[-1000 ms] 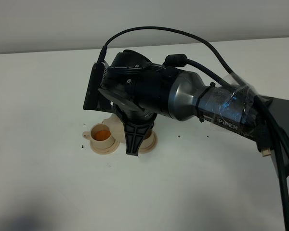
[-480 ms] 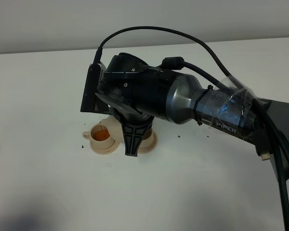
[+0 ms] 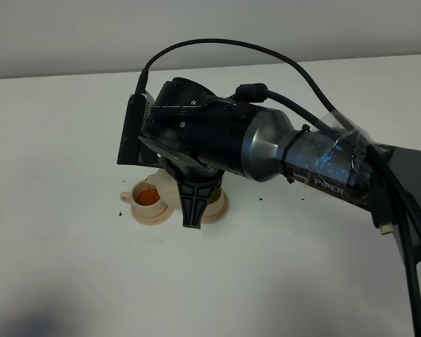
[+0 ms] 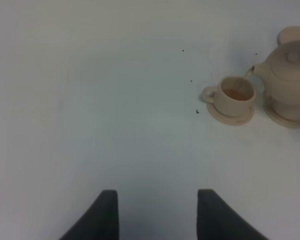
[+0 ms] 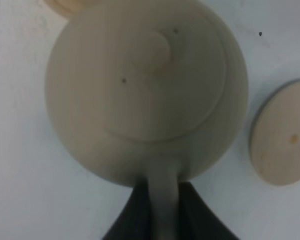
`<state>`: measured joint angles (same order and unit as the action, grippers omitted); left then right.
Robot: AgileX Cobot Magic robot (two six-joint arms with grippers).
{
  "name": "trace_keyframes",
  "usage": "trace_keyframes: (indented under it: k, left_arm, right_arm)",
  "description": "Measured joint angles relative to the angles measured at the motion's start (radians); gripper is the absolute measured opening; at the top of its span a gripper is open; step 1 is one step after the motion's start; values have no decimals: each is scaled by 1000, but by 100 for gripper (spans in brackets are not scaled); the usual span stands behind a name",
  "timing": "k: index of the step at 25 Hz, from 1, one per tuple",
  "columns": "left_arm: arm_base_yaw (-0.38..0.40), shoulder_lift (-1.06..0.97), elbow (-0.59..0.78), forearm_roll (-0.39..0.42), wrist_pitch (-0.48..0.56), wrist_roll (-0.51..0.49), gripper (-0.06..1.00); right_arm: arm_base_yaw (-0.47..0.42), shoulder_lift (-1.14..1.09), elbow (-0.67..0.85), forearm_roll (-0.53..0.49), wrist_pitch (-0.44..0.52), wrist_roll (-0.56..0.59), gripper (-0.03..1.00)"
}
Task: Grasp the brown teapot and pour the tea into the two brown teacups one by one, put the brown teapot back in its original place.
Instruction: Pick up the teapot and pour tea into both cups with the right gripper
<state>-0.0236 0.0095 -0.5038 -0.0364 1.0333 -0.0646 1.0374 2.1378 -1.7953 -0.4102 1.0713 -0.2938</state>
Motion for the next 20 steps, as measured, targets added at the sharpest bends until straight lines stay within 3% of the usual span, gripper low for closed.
trace_keyframes:
  k: [20]
  left_arm:
    - [0,0,0,0,0,0,41]
  right_arm:
    - [15,21,0,-44,5,-4,12]
